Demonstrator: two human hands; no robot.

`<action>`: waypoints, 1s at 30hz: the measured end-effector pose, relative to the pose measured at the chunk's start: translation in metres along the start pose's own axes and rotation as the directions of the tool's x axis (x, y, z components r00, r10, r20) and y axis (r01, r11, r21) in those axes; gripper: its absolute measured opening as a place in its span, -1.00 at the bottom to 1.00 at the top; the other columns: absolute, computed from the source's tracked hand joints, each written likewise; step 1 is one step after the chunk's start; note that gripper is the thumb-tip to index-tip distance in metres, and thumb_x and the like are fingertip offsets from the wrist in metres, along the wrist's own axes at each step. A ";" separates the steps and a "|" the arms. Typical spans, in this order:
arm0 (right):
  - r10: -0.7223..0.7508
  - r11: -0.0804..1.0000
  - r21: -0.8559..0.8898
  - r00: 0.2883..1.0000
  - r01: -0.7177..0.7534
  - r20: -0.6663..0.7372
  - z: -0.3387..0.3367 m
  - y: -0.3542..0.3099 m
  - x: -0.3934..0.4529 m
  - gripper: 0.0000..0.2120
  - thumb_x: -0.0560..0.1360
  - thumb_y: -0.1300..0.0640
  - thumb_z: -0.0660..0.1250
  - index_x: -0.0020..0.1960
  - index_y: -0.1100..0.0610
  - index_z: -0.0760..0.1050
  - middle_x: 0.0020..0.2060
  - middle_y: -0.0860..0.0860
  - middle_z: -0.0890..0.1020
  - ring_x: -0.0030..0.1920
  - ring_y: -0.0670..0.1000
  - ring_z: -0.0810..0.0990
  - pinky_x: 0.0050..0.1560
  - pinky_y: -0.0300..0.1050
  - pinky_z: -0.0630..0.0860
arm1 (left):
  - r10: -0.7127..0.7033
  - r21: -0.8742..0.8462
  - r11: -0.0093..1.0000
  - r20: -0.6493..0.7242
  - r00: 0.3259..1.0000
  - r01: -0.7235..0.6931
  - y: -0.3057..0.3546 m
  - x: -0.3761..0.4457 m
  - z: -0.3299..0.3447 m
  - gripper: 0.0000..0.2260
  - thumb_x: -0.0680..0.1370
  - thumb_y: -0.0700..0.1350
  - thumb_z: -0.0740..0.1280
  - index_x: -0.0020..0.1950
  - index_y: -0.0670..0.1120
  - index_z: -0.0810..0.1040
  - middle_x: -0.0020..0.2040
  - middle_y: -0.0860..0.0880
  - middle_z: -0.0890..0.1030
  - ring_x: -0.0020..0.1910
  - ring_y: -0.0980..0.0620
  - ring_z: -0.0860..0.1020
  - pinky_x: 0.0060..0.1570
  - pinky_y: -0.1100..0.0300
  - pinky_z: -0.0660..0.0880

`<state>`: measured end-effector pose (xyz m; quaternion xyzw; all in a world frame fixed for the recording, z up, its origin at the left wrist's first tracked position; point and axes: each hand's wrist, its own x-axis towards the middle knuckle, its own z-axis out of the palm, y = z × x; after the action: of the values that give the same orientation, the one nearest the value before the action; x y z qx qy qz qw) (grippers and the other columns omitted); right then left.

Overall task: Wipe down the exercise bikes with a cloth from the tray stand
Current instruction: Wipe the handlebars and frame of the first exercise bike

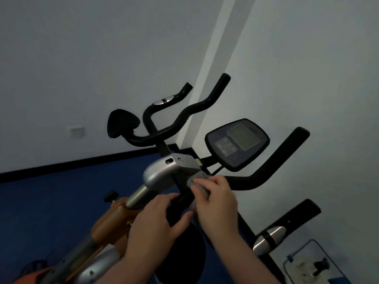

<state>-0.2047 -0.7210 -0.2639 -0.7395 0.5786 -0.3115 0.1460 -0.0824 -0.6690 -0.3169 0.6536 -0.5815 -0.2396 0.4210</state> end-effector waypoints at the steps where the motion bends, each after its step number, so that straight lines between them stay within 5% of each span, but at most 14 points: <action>1: 0.002 0.997 0.083 0.994 -0.011 0.110 -0.014 0.003 0.008 -0.84 0.47 0.06 0.40 0.04 -0.05 0.64 -0.10 -0.24 0.49 -0.13 -0.28 0.51 -0.13 -0.49 0.38 | 0.016 0.007 1.000 0.007 1.000 -0.016 -0.001 0.000 -0.001 -0.55 0.32 0.36 0.24 0.16 0.30 0.38 -0.01 0.33 0.46 -0.02 0.33 0.46 -0.04 0.35 0.43; 3: -0.014 0.991 0.130 0.966 -0.020 0.257 -0.050 0.011 0.024 -0.85 0.43 0.08 0.44 -0.03 -0.11 0.66 -0.13 -0.20 0.58 -0.10 -0.28 0.55 -0.08 -0.41 0.41 | 0.027 0.004 1.000 0.015 1.000 -0.027 -0.002 -0.001 -0.002 -0.49 0.30 0.38 0.25 0.20 0.26 0.41 0.01 0.31 0.47 0.02 0.30 0.47 -0.01 0.33 0.43; 7: -0.024 0.992 -0.127 0.985 0.002 -0.171 -0.087 0.025 0.043 -0.87 0.47 0.07 0.39 -0.01 -0.02 0.66 -0.13 -0.15 0.49 -0.17 -0.12 0.51 -0.10 -0.20 0.42 | 0.000 -0.032 1.000 -0.011 1.000 -0.001 -0.001 -0.004 0.002 -0.50 0.32 0.39 0.25 0.20 0.26 0.42 0.00 0.35 0.46 0.04 0.31 0.47 -0.05 0.39 0.39; 11: -0.018 0.957 -0.287 0.973 -0.051 -0.232 -0.037 0.015 0.021 -0.81 0.53 0.10 0.32 0.10 0.09 0.61 -0.05 -0.04 0.45 -0.13 -0.04 0.47 -0.11 -0.25 0.35 | 0.038 -0.030 0.999 -0.038 0.999 -0.039 -0.003 -0.004 0.000 -0.50 0.42 0.41 -0.04 0.20 0.24 0.44 -0.01 0.40 0.42 -0.02 0.37 0.44 -0.13 0.44 0.36; 14: 0.008 0.998 -0.063 0.996 -0.014 -0.089 0.003 0.002 -0.008 -0.78 0.52 0.05 0.33 0.15 0.00 0.58 0.01 -0.14 0.42 -0.07 -0.20 0.48 -0.11 -0.49 0.36 | 0.069 -0.050 0.996 -0.046 0.997 -0.071 -0.004 -0.004 0.001 -0.46 0.49 0.38 -0.16 0.22 0.22 0.44 0.00 0.38 0.43 0.01 0.39 0.44 -0.10 0.42 0.37; 18: -0.067 0.982 0.187 0.950 0.009 0.306 -0.023 0.002 -0.002 -0.85 0.46 0.07 0.41 0.02 -0.09 0.64 -0.06 -0.21 0.51 -0.01 -0.29 0.51 0.01 -0.42 0.40 | 0.077 -0.078 0.994 -0.069 0.995 -0.083 -0.006 -0.006 0.000 -0.47 0.50 0.37 -0.19 0.21 0.25 0.44 0.01 0.34 0.46 0.03 0.39 0.43 -0.06 0.39 0.39; 19: -0.075 0.982 0.190 0.946 0.014 0.316 -0.039 0.005 0.005 -0.86 0.46 0.07 0.41 -0.01 -0.11 0.64 -0.07 -0.20 0.53 -0.02 -0.29 0.51 -0.01 -0.42 0.39 | 0.073 -0.075 0.994 -0.072 0.995 -0.078 -0.006 -0.005 0.000 -0.47 0.50 0.37 -0.19 0.20 0.25 0.44 0.00 0.35 0.46 0.02 0.39 0.43 -0.07 0.41 0.38; 21: -0.064 0.996 0.071 0.995 0.058 0.081 -0.068 0.018 0.022 -0.87 0.46 0.04 0.38 -0.02 -0.14 0.63 -0.09 -0.20 0.51 -0.08 -0.26 0.49 -0.11 -0.46 0.36 | 0.061 -0.058 0.996 -0.072 0.996 -0.065 -0.006 -0.005 0.001 -0.47 0.50 0.35 -0.18 0.20 0.23 0.46 0.00 0.36 0.45 0.02 0.39 0.43 -0.08 0.44 0.36; 24: -0.056 0.987 -0.160 0.952 0.007 -0.301 -0.073 0.022 0.033 -0.86 0.50 0.08 0.34 0.02 0.02 0.63 -0.07 -0.13 0.42 -0.19 -0.20 0.42 -0.16 -0.46 0.27 | 0.025 -0.072 0.997 -0.092 0.995 -0.032 -0.005 -0.005 0.004 -0.52 0.53 0.30 -0.14 0.18 0.23 0.48 -0.01 0.37 0.47 0.05 0.41 0.43 -0.11 0.46 0.35; 27: 0.011 0.978 -0.198 0.972 -0.059 -0.235 -0.024 0.015 0.012 -0.81 0.55 0.09 0.29 0.12 0.08 0.59 0.02 -0.05 0.44 -0.09 -0.11 0.44 -0.13 -0.43 0.29 | 0.017 -0.082 0.996 -0.094 0.995 -0.025 -0.005 -0.005 0.005 -0.65 0.55 0.18 -0.03 0.16 0.23 0.49 -0.01 0.37 0.48 0.07 0.40 0.43 -0.13 0.44 0.36; 30: -0.047 0.999 -0.011 0.999 0.047 0.010 0.010 -0.001 -0.018 -0.80 0.53 0.07 0.33 0.13 0.01 0.59 -0.01 -0.16 0.44 -0.09 -0.23 0.46 -0.12 -0.54 0.35 | 0.019 -0.084 0.996 -0.053 0.998 -0.024 -0.006 -0.004 0.004 -0.67 0.54 0.17 0.02 0.18 0.20 0.48 0.01 0.30 0.50 0.03 0.36 0.45 -0.11 0.40 0.39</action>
<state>-0.2001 -0.7052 -0.2767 -0.7553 0.5619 -0.3081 0.1375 -0.0827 -0.6664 -0.3245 0.6350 -0.5667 -0.2423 0.4657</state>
